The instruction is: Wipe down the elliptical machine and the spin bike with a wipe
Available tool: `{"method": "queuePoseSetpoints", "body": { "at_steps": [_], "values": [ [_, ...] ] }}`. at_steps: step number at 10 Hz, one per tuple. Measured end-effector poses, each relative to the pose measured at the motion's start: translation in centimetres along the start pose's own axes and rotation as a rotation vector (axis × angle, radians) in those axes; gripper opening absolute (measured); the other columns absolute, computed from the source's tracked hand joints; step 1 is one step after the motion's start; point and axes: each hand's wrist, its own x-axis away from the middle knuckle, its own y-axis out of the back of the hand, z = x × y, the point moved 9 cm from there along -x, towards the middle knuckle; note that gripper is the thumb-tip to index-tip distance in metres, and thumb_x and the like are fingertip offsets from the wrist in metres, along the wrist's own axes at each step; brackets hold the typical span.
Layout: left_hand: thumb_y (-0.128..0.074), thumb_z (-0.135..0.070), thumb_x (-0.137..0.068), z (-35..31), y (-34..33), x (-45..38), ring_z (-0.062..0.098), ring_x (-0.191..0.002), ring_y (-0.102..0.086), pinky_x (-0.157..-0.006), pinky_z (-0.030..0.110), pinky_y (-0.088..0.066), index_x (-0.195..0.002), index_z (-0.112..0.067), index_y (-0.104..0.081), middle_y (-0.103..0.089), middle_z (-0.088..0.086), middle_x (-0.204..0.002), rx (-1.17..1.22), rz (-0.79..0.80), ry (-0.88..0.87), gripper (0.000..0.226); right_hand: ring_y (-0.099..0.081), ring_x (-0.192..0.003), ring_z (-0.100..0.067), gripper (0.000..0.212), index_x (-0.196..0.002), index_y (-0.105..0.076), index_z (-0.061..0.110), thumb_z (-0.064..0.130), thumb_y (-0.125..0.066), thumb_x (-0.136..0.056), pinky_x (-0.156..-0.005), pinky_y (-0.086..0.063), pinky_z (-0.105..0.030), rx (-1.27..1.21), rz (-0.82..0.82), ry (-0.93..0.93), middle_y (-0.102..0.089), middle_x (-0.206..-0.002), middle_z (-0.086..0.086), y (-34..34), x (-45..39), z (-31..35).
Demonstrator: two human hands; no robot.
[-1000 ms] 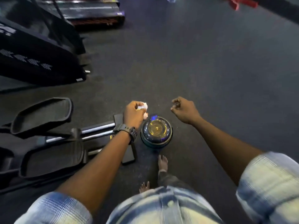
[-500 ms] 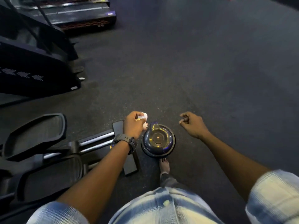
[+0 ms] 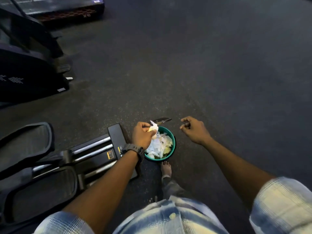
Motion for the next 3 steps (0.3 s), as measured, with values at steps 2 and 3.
{"method": "queuePoseSetpoints", "body": {
  "at_steps": [2, 3],
  "values": [
    [-0.075, -0.01, -0.08, 2.8, -4.4, -3.0, 0.02, -0.088, -0.06, -0.062, 0.02, -0.048, -0.104, -0.007, -0.057, -0.064, 0.014, -0.111, -0.128, 0.109, 0.071, 0.031, -0.058, -0.077, 0.002, 0.026, -0.119, -0.06, 0.017, 0.017, -0.063, -0.094, -0.072, -0.047, -0.021, -0.013, 0.019, -0.023, -0.064, -0.088, 0.007, 0.0, -0.6, -1.5],
    [-0.078, -0.029, -0.079, 3.1, -5.5, -5.2, 0.02, -0.108, -0.055, -0.086, 0.028, -0.045, -0.12, -0.002, -0.055, -0.056, 0.002, -0.122, -0.241, 0.202, 0.066, 0.054, -0.058, -0.077, 0.002, 0.025, -0.119, -0.06, 0.018, 0.018, -0.063, -0.094, -0.071, -0.049, -0.017, -0.031, 0.004, -0.054, -0.063, -0.088, 0.007, 1.1, -1.0, -2.3]
  ]
}}
